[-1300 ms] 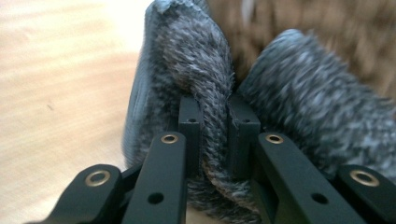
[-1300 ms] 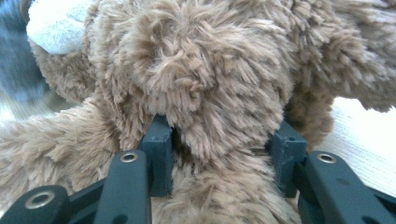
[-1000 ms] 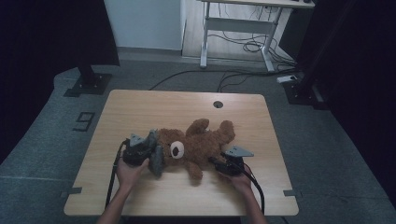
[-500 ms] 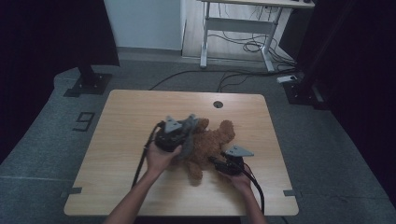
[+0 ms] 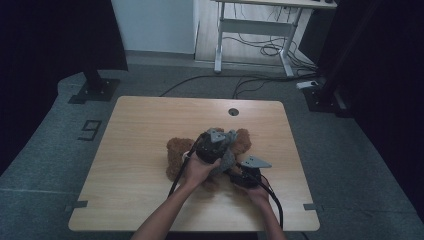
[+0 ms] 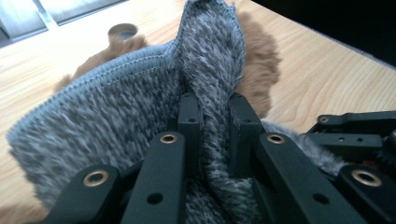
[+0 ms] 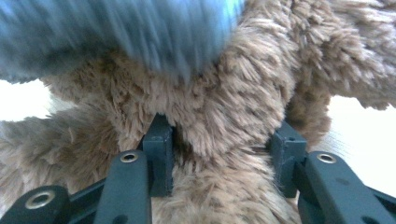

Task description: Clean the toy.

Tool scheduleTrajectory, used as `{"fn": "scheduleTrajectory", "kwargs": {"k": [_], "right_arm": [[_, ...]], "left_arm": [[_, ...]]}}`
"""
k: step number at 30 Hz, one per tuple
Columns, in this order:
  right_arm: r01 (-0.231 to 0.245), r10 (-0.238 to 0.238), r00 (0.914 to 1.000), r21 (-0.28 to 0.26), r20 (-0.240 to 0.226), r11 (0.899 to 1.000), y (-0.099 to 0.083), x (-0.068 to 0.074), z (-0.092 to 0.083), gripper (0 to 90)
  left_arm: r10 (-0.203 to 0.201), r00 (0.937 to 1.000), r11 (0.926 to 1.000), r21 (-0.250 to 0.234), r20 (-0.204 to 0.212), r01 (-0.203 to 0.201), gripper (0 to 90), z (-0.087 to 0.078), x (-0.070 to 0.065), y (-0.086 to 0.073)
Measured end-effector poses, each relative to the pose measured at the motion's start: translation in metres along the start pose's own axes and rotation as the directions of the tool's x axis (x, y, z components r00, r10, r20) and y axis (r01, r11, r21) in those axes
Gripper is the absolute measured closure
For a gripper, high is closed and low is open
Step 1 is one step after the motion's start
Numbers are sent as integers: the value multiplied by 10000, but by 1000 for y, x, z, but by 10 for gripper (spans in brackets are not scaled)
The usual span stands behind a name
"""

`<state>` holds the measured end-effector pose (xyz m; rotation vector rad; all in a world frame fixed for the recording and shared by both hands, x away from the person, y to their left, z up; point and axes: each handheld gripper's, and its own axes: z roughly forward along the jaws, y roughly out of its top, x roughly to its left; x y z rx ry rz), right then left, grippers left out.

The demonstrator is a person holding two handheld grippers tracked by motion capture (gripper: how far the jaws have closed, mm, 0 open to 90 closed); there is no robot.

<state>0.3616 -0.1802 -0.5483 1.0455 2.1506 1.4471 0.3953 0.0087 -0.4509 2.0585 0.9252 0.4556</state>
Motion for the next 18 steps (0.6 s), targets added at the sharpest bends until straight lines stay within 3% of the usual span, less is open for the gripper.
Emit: {"fn": "scheduleTrajectory", "kwargs": {"k": [7,10,14,18], "right_arm": [[-62,62,10000,14,-16,10000,0,0,0,527],[-48,48,10000,22,-40,10000,0,0,0,527],[-47,47,10000,33,-25,10000,0,0,0,527],[-44,44,10000,35,-24,10000,0,0,0,527]], "left_arm": [[-168,9958,9996,204,-901,187,782,-26,34,-20],[-809,9931,9967,-160,-851,799,783,-40,56,-32],[-1269,9855,9911,-559,-1127,1212,782,-58,75,-37],[-1589,9773,9868,-541,-1399,1527,783,-71,94,-47]]}}
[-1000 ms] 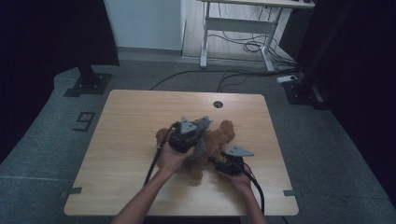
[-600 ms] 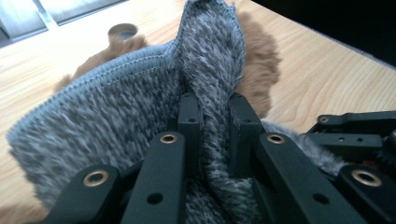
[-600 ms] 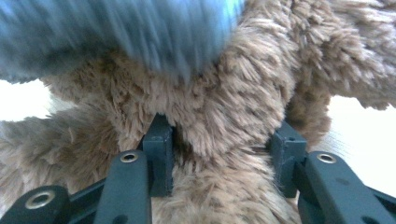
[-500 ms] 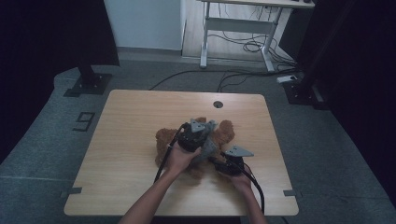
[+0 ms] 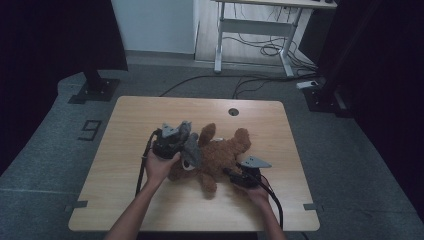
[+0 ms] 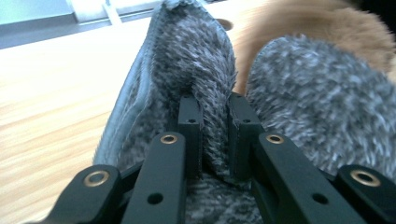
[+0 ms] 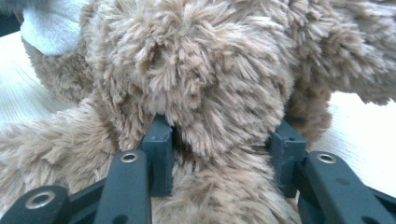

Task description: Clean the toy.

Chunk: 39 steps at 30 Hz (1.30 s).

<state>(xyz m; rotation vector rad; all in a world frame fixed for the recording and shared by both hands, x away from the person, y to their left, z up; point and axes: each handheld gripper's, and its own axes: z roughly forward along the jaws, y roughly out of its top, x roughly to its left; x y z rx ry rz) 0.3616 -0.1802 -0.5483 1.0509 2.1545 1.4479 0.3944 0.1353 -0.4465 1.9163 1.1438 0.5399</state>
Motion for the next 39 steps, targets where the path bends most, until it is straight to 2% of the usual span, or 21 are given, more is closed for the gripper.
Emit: {"fn": "scheduleTrajectory", "kwargs": {"k": [8,12,14,17,19,21,24,26,27,29,31,32,33,36,38,39], "right_arm": [[-42,42,10000,-2,9,10000,0,0,0,528],[-67,67,10000,4,-6,10000,0,0,0,528],[-88,88,10000,-8,-10,10000,0,0,0,528],[-98,98,10000,-9,4,10000,0,0,0,528],[-111,111,9999,-3,10,9999,0,0,0,528],[-180,180,9998,16,-22,9998,0,-1,0,529],[-148,148,9999,3,-22,9999,0,-1,0,530],[-136,136,9999,15,-11,9999,0,-1,0,530],[-143,143,9999,12,2,9999,0,0,0,530],[-121,121,9999,13,12,9999,0,0,0,529],[-148,148,9999,18,-11,9999,0,-1,0,529],[-116,116,9999,27,-2,9999,0,-1,0,530],[-140,140,9999,22,-16,9999,0,-1,0,530],[-96,96,10000,10,-2,10000,0,-1,0,530],[-77,77,10000,5,-6,10000,0,-1,0,529],[-80,80,10000,8,-7,10000,0,-1,0,529]], "left_arm": [[-610,9974,9977,278,-371,620,784,-7,32,-31],[-649,9966,9971,358,-516,668,787,-7,36,-47],[-661,9964,9960,567,-536,691,787,-6,39,-52],[-727,9962,9948,680,-475,758,786,-6,40,-56],[-757,9966,9958,488,-331,773,786,-12,37,-52],[-611,9980,9981,68,-150,612,787,-22,31,-42],[-487,9984,9977,-450,302,500,787,-33,19,-23],[-210,9968,9970,-729,769,266,787,-37,2,-4],[-123,9962,9969,-765,862,189,787,-37,-3,-1],[325,9928,9972,-701,1155,-245,786,-33,-21,12],[701,9879,9956,-707,1383,-607,786,-27,-41,24],[942,9839,9938,-735,1520,-838,786,-22,-55,33],[1008,9823,9932,-745,1577,-900,786,-19,-60,36],[1247,9680,9911,-722,2176,-1115,785,-1,-90,53],[1417,9593,9898,-477,2444,-1340,785,15,-107,62],[1475,9586,9891,-373,2437,-1426,784,22,-113,64]]}}
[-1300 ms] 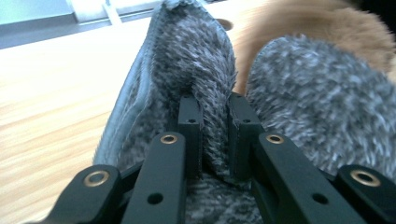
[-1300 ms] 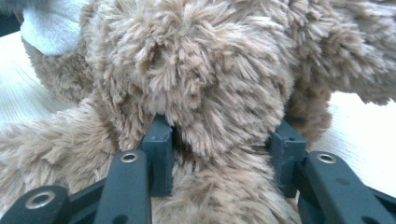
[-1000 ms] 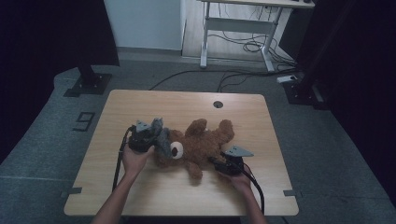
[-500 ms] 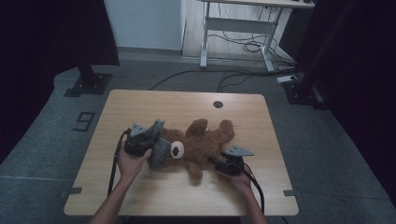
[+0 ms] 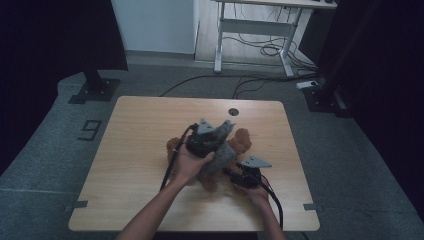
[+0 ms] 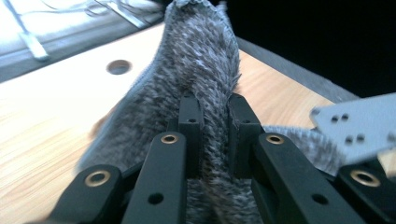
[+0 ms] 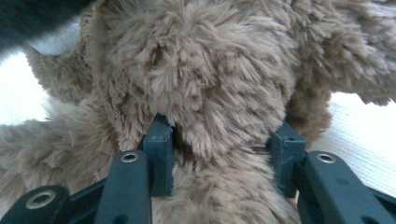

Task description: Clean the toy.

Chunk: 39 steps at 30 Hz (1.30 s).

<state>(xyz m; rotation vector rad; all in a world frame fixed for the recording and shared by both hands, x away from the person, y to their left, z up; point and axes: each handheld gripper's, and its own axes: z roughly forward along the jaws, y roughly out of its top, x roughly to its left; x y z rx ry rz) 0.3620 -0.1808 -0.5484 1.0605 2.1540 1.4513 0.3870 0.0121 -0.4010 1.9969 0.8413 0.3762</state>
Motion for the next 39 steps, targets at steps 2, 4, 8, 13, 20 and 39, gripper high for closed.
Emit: {"fn": "scheduleTrajectory", "kwargs": {"k": [2,4,8,13,20,39], "right_arm": [[31,-31,10000,-10,17,10000,0,0,0,530],[15,-15,10000,-14,37,10000,0,0,0,530],[-25,25,10000,11,61,10000,0,1,0,530],[-14,14,9999,43,103,10000,0,2,0,532],[-26,25,9999,6,136,10000,0,2,0,535],[-34,34,9999,26,122,10000,0,2,0,536]], "left_arm": [[-28,10000,9994,350,42,26,783,21,-6,5],[-95,9999,9972,743,45,91,783,41,-9,4],[-687,9974,9869,1475,207,650,780,74,-6,-10],[-978,9950,9880,1226,209,945,784,71,4,-19],[-621,9965,9927,1001,-563,676,781,40,18,-23],[-2060,9638,9751,468,-1691,2166,775,-46,101,-73]]}}
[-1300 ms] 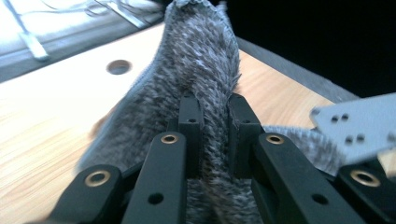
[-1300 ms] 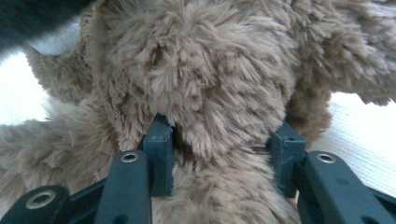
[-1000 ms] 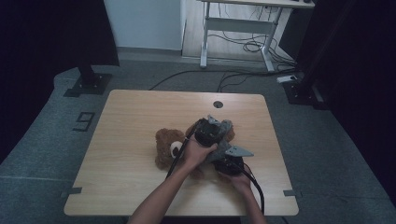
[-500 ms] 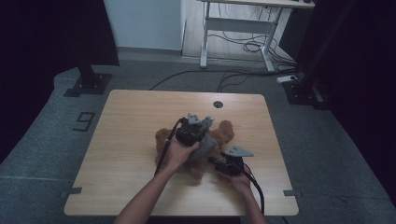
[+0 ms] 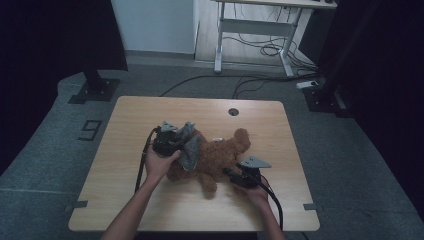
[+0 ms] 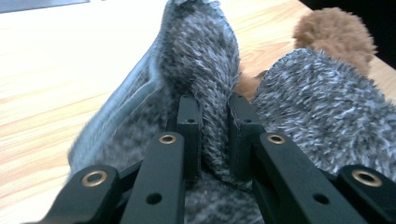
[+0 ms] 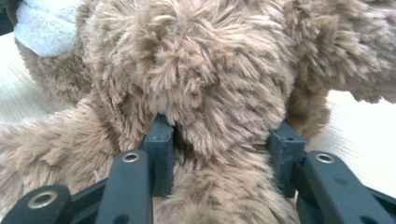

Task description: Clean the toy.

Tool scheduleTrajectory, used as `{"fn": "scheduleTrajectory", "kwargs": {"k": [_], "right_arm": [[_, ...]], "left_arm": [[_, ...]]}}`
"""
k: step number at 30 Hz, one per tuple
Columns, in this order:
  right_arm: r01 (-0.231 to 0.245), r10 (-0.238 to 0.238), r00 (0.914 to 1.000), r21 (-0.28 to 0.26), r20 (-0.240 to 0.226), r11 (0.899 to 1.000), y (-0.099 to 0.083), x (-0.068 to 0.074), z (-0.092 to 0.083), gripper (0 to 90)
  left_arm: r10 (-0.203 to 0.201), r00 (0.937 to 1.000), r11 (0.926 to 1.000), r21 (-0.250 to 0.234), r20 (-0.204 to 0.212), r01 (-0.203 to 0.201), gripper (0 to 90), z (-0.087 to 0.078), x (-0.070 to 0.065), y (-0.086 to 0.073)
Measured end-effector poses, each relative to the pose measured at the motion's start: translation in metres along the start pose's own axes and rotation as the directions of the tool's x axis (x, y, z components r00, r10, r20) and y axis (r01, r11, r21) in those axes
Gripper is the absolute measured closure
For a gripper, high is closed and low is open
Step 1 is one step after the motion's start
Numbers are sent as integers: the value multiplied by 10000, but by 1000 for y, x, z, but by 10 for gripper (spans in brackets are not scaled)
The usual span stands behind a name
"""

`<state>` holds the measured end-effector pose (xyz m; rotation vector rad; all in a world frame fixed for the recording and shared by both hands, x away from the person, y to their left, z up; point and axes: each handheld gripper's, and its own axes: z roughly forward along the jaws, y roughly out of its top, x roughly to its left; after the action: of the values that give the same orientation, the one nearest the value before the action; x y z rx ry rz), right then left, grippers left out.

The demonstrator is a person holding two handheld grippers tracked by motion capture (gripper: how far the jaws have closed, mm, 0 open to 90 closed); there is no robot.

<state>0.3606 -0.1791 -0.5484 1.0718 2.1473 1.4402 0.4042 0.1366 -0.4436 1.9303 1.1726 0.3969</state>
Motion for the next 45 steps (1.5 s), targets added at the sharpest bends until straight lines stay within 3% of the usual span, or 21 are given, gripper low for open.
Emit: {"fn": "scheduleTrajectory", "kwargs": {"k": [8,17,19,23,27,29,32,38,45], "right_arm": [[-8,8,10000,13,-2,10000,0,0,0,536],[-34,34,10000,15,7,10000,0,-1,0,537],[-24,24,10000,22,30,10000,0,0,0,539],[10,-10,9997,11,246,10000,1,0,2,547],[64,-60,9985,-66,552,10000,3,2,6,550],[121,-114,9977,-97,671,9999,4,2,8,551],[155,-148,9975,-104,685,9998,5,0,9,551],[198,-184,9950,-129,980,9997,8,-2,15,553],[324,-320,9949,-18,958,9995,8,0,12,491]], "left_arm": [[-606,9974,9981,120,-389,611,774,-10,31,-24],[-1025,9923,9898,916,-693,1087,770,-3,53,-55],[-1059,9923,9913,710,-640,1104,770,-7,54,-52],[-691,9959,9976,-20,-582,691,770,-20,44,-28],[-241,9990,9974,-686,-372,215,769,-24,24,1],[28,9996,9970,-777,-272,-49,768,-19,12,13],[282,9993,9985,-456,-230,-292,764,1,-1,25],[7,10000,9999,128,40,-7,762,32,-3,22],[-286,9981,9995,154,547,278,771,32,0,5]]}}
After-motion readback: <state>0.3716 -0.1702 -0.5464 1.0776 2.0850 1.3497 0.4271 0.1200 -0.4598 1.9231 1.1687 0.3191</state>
